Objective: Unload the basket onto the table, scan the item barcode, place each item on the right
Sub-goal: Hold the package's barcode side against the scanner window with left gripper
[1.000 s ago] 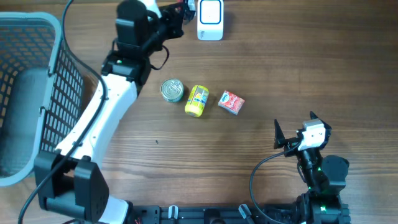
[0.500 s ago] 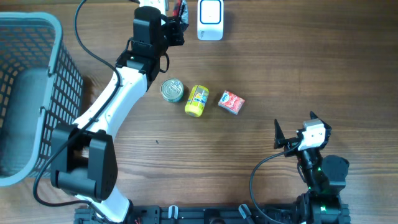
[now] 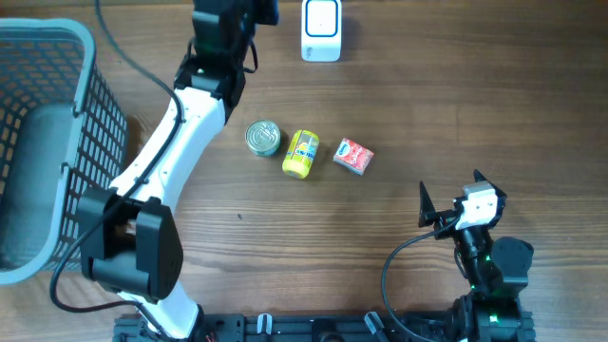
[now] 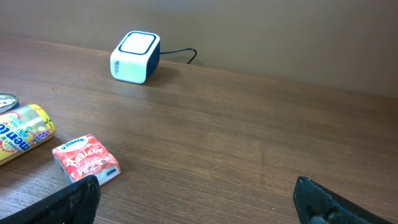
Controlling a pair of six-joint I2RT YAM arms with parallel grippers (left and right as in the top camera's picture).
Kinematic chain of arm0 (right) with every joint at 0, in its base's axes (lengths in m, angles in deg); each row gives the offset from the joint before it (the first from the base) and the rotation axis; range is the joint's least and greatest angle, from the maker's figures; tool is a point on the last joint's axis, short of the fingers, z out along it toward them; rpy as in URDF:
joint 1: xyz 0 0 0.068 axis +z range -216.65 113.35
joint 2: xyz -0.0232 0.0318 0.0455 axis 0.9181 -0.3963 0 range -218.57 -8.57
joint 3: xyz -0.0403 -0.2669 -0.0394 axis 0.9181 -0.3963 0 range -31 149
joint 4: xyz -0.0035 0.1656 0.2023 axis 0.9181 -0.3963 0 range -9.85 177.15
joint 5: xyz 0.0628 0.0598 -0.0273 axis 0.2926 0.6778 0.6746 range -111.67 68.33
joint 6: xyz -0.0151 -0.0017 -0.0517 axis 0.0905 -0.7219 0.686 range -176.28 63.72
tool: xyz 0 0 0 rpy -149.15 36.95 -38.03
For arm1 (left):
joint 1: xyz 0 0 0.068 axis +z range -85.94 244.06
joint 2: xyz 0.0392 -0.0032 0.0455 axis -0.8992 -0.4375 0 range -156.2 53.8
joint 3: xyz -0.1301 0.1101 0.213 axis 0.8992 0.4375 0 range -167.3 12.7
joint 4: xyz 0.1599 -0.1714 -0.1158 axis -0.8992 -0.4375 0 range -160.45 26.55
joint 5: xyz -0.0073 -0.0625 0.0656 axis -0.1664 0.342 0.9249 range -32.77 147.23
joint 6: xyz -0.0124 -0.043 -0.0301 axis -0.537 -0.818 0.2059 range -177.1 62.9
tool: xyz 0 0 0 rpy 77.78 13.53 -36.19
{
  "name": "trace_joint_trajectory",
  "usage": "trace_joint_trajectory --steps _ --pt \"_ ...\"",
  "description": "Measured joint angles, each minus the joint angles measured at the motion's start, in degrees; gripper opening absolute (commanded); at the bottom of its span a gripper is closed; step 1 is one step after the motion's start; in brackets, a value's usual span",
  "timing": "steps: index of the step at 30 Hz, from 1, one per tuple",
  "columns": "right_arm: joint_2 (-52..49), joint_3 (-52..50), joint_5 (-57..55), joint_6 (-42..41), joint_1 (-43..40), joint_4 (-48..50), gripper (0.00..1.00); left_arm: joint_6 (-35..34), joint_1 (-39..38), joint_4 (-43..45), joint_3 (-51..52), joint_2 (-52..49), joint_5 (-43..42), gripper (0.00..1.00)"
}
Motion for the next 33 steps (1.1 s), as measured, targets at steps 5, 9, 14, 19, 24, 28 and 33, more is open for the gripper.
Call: trace_joint_trajectory --steps 5,9,14,19,24,28,33 --pt "0.0 0.0 0.0 0.0 0.0 0.02 1.0 13.16 -4.31 -9.09 -2.8 -2.4 -1.16 0.04" --pt "0.0 0.0 0.0 0.0 0.0 0.0 1.0 19.17 -6.54 -10.16 -2.82 -7.21 0.31 0.04" --pt "0.0 0.0 0.0 0.0 0.0 0.02 1.0 23.93 -5.95 -10.51 -2.82 -10.6 3.63 0.04" --pt "0.0 0.0 0.0 0.0 0.0 0.02 1.0 30.82 -5.88 -10.51 -2.82 -14.21 7.43 0.04" --pt "0.0 0.0 0.0 0.0 0.0 0.13 1.0 34.05 -5.88 -7.61 -2.82 -17.22 9.05 0.04" --pt "0.0 0.0 0.0 0.0 0.0 0.2 1.0 34.6 -5.88 -5.18 -3.63 -19.58 9.4 0.04" --pt "0.0 0.0 -0.02 0.0 0.0 0.2 1.0 36.2 -5.88 -5.2 -5.7 -22.99 9.55 0.04"
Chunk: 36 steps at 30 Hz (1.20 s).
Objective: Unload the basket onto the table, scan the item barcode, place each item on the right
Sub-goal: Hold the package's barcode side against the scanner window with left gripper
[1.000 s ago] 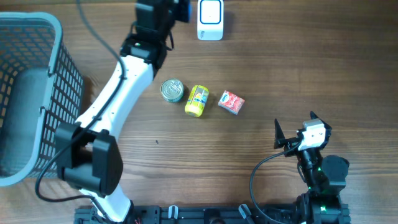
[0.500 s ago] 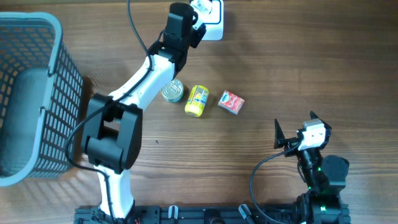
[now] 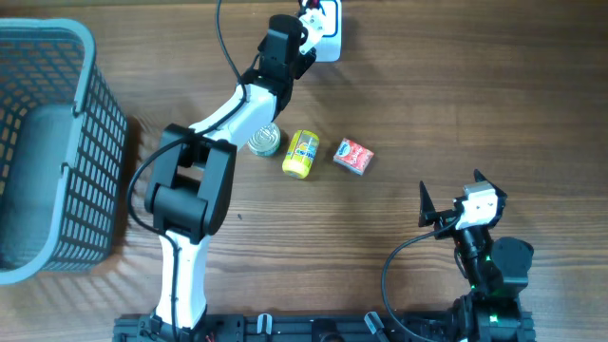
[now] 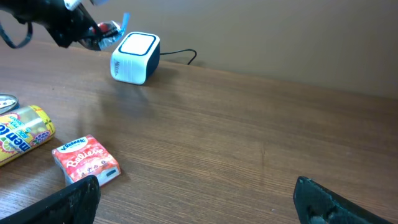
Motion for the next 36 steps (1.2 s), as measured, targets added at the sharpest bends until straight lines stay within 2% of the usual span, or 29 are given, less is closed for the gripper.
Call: trace_joint_trajectory --steps 11,27,36 --pt "0.0 0.0 0.02 0.0 0.0 0.0 1.0 12.63 -0.02 -2.25 -1.9 -2.62 2.82 0.04" --pt "0.0 0.0 0.02 0.0 0.0 0.0 1.0 22.23 -1.79 -1.73 -4.52 -4.92 5.62 0.04" --pt "0.0 0.0 0.0 0.0 0.0 0.0 1.0 31.19 -1.79 -1.75 -4.66 -5.01 10.69 0.04"
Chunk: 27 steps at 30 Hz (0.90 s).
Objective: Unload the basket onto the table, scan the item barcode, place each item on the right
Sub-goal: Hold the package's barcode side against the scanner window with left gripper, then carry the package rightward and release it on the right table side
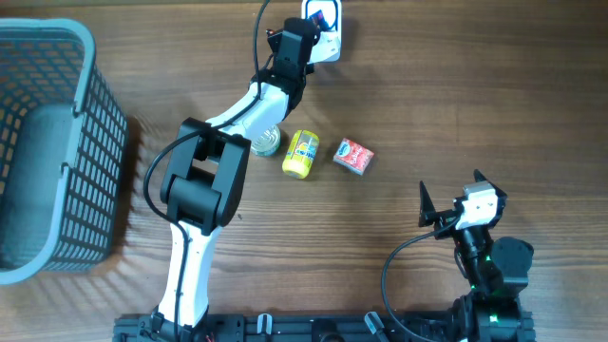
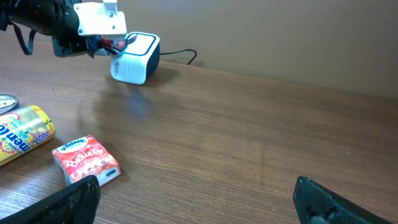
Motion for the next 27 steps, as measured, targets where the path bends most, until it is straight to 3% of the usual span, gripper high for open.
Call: trace_joint_trajectory --steps 6,17,22,27 --pt "0.0 0.0 0.0 0.0 0.0 0.0 1.0 3.98 0.0 0.0 0.0 0.0 2.23 0.04" --pt "0.0 0.0 0.02 0.0 0.0 0.02 1.0 5.01 -2.49 2.03 0.0 0.28 6.29 0.04" --pt "0.0 0.0 0.0 0.0 0.0 0.39 1.0 -2.86 -5.44 1.73 0.0 4.37 7.28 0.04" --pt "0.0 0.0 0.0 0.0 0.0 1.11 1.0 -15.96 -12.28 0.35 -0.17 8.98 5.92 0.05"
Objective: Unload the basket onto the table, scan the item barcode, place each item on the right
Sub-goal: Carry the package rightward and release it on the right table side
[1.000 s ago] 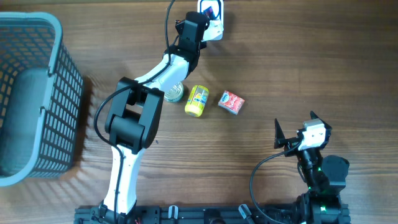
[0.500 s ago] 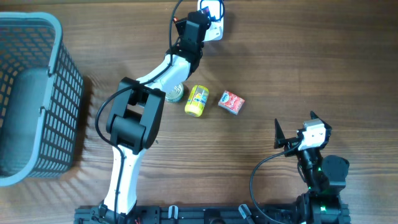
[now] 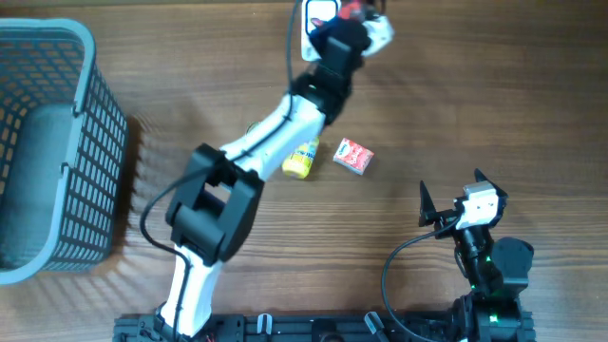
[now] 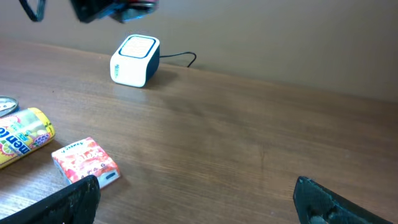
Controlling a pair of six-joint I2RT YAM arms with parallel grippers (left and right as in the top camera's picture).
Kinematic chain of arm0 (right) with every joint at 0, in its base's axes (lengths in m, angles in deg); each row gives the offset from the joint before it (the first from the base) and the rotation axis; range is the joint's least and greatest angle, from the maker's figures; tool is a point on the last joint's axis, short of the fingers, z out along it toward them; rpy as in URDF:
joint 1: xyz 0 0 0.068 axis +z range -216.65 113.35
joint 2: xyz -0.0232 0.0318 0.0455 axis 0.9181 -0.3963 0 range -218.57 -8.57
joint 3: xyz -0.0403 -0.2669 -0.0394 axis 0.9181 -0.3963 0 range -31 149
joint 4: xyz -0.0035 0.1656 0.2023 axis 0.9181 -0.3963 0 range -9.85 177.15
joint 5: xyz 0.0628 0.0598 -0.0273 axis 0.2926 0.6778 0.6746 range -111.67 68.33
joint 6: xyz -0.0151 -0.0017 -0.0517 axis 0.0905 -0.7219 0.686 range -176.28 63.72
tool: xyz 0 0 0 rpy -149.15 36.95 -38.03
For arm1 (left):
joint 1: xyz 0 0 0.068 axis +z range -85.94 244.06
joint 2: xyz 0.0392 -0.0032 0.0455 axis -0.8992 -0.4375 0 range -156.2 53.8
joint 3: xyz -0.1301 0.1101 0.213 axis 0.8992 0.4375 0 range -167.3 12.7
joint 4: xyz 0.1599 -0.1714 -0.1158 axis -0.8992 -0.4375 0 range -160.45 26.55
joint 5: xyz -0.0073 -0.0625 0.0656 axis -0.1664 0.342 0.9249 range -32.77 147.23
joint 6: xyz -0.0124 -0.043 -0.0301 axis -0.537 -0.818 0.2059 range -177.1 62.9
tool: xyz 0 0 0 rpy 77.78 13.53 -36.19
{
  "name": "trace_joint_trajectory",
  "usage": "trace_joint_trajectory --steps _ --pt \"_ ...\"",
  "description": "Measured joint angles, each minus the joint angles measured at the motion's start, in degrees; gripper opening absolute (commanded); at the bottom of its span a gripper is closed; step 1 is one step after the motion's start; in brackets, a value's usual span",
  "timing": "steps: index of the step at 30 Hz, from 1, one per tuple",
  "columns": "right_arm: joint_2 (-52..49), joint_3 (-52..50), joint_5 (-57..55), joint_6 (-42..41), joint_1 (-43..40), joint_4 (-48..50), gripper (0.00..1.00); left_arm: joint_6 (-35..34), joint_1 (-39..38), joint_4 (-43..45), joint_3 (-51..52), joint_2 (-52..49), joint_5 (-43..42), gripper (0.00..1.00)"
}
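The white scanner box (image 3: 317,16) (image 4: 135,59) stands at the table's far edge, its cable running off behind it. My left arm reaches across to it. Its gripper (image 3: 357,12) (image 4: 122,7) hovers just right of and above the scanner, blurred, shut on a small red item (image 3: 352,9) (image 4: 140,3). My right gripper (image 3: 445,215) (image 4: 196,208) rests open near the front right, nothing between its fingers.
A red tissue packet (image 3: 352,156) (image 4: 84,161) and a yellow candy tube (image 3: 300,159) (image 4: 23,136) lie mid-table. A tin can (image 4: 5,104) beside the tube is covered by the left arm in the overhead view. A grey mesh basket (image 3: 47,142) stands at the left.
My left gripper with the red item has moved from the scanner's left side to its right side and now sits higher. The right arm and the table items have not moved.
The left arm first reached toward the far edge, left of the scanner. Then its gripper held the small item close to the scanner's left corner, then against the scanner's top. Now it hovers to the right of it. The right gripper stayed open and still.
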Motion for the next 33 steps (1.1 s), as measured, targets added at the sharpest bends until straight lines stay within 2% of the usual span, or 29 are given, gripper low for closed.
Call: trace_joint_trajectory --steps 6,12,16,19,22,23,25,30,33 --pt "0.0 0.17 -2.91 -4.02 0.0 1.86 1.0 -17.66 -6.16 -8.55 -0.22 0.26 -8.57 0.04" --pt "0.0 6.25 -10.82 -5.51 0.0 -2.99 1.0 -29.83 -3.54 -9.97 -0.22 0.26 -18.38 0.07" --pt "0.0 13.92 -18.45 -6.47 0.0 -7.23 1.0 -36.22 -2.38 -12.46 -0.22 0.26 -30.53 0.04" --pt "0.0 19.89 -23.28 -9.25 0.0 -11.47 1.0 -38.36 -3.5 -15.21 -0.22 0.26 -36.76 0.04" --pt "0.0 24.76 -28.81 -13.57 0.0 -19.63 1.0 -39.15 -5.33 -17.42 -0.22 0.26 -39.89 0.04" --pt "0.0 25.0 -29.09 -13.92 0.0 -19.71 1.0 -39.3 -5.97 -17.77 -0.22 0.26 -40.59 0.04" --pt "0.0 28.37 -34.23 -18.08 0.0 -28.55 1.0 -39.54 -7.39 -17.99 -0.22 0.26 -41.75 0.04" --pt "0.0 29.59 -37.75 -22.32 0.0 -30.69 1.0 -39.76 -10.27 -17.75 -0.22 0.15 -42.66 0.04" --pt "0.0 29.92 -38.38 -23.61 0.0 -31.06 1.0 -41.53 -11.26 -13.49 -0.22 -1.11 -43.28 0.04"
